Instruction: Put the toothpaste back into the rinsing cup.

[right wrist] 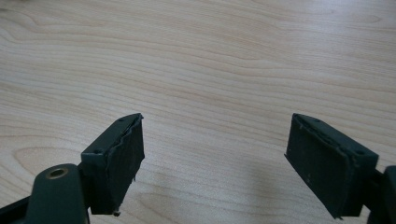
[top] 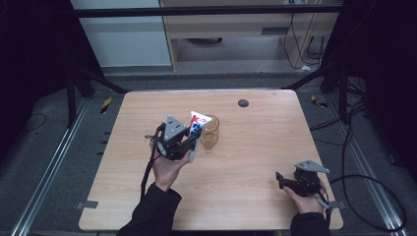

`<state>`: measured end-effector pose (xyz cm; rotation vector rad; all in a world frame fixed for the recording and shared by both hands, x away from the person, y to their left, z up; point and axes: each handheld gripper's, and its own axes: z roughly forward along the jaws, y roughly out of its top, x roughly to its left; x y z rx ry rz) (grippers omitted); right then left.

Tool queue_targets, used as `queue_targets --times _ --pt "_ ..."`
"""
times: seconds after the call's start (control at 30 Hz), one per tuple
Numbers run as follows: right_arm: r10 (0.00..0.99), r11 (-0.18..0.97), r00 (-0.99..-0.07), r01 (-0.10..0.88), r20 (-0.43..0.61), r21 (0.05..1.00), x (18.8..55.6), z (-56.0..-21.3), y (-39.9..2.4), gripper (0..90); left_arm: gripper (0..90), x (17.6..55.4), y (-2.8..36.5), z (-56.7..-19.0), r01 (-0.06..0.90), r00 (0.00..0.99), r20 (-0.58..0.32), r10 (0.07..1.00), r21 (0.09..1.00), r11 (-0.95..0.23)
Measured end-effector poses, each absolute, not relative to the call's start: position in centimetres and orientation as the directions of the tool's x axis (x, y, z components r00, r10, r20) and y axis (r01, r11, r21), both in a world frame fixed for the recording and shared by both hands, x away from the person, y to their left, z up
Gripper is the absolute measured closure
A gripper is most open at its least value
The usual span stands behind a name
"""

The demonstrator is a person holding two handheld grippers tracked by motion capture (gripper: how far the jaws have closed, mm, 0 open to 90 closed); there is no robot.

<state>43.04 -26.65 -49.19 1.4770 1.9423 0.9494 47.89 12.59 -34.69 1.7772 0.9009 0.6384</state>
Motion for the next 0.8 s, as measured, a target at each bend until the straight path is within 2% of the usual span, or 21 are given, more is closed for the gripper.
queue_targets --times 0.4,0.8 --pt "0.962 0.161 -0.273 0.594 0.009 0.788 43.0 -49.2 -26.6 18.9 72.1 49.6 12.2 -33.8 0.241 0.538 0.006 0.843 0.957 -0.161" --pt "0.962 0.162 -0.271 0.589 0.004 0.792 43.0 -49.3 -26.6 18.6 72.1 52.8 11.8 -34.2 0.240 0.499 -0.041 0.865 0.967 -0.092"
